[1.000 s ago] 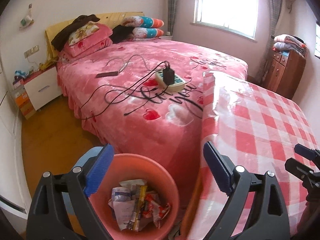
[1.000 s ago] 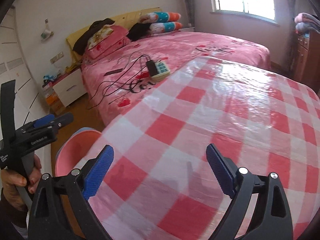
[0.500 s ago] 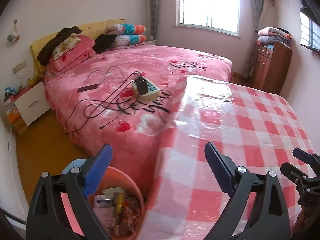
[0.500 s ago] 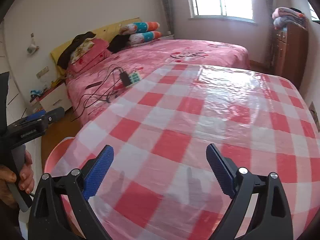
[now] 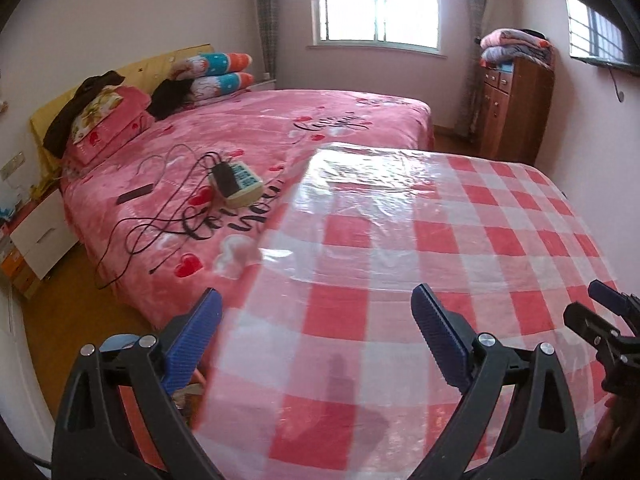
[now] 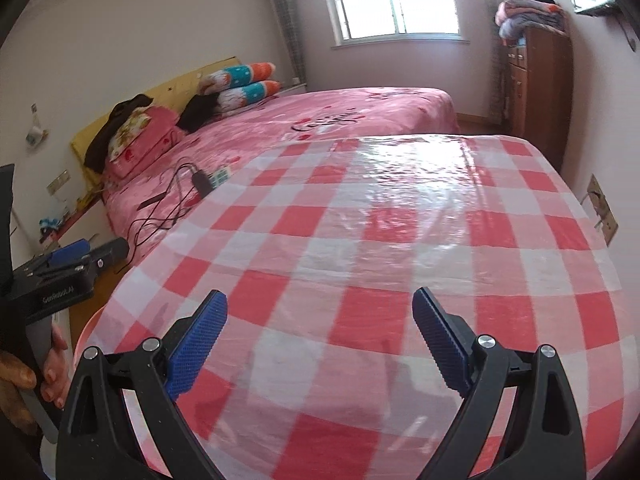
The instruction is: Collect trash
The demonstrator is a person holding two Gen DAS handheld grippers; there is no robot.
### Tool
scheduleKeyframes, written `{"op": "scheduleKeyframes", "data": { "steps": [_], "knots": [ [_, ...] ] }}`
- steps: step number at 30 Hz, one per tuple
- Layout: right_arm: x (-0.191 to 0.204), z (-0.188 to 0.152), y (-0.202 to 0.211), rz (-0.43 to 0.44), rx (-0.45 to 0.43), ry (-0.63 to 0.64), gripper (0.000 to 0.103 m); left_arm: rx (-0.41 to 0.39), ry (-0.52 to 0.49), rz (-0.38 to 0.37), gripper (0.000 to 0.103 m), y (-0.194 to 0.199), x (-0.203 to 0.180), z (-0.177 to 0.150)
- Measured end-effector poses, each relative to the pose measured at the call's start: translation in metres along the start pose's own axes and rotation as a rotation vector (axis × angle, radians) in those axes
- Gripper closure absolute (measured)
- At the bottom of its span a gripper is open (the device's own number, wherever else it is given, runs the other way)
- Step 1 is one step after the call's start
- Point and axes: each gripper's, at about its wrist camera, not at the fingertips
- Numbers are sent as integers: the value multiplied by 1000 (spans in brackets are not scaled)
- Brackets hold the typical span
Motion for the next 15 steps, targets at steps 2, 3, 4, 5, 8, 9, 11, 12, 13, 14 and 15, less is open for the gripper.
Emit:
{"op": "scheduleKeyframes", "data": {
  "steps": [2,3,4,5,8,9,11,12,13,14,15],
  "knots": [
    [-8,-1,1,-7,-1,-18,10,5,-13,-9,7,-2,-9,-1],
    [-13,-2,1,-10,-3,-25,10,9,-20,-13,7,-3,-14,-2],
    [-17,-2,2,-16,-5,-29,10,14,-27,-16,7,-5,-19,-3],
    [-19,-2,2,-22,-5,-30,10,19,-31,-20,7,-6,-23,-4],
    [-28,-3,3,-51,-8,-30,10,37,-40,-34,7,-10,-35,-7],
    [-31,-4,3,-61,-9,-32,10,41,-42,-38,7,-11,-38,-8],
    [-36,-4,4,-77,-11,-33,10,51,-46,-49,7,-14,-46,-11],
    [-38,-5,4,-83,-12,-33,10,54,-49,-52,7,-15,-49,-12],
    [-40,-5,5,-89,-13,-34,10,59,-54,-55,7,-16,-53,-14],
    [-43,-6,5,-98,-14,-36,10,64,-59,-59,7,-18,-57,-15],
    [-45,-6,5,-103,-14,-37,10,68,-63,-62,7,-19,-61,-16]
  ]
}}
Point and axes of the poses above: each gripper's, at about its wrist camera, not at the fingertips, and y roughly against the way its jaws point, x to its left, z to its top, and after that the axes turned 7 degrees about y, right-handed
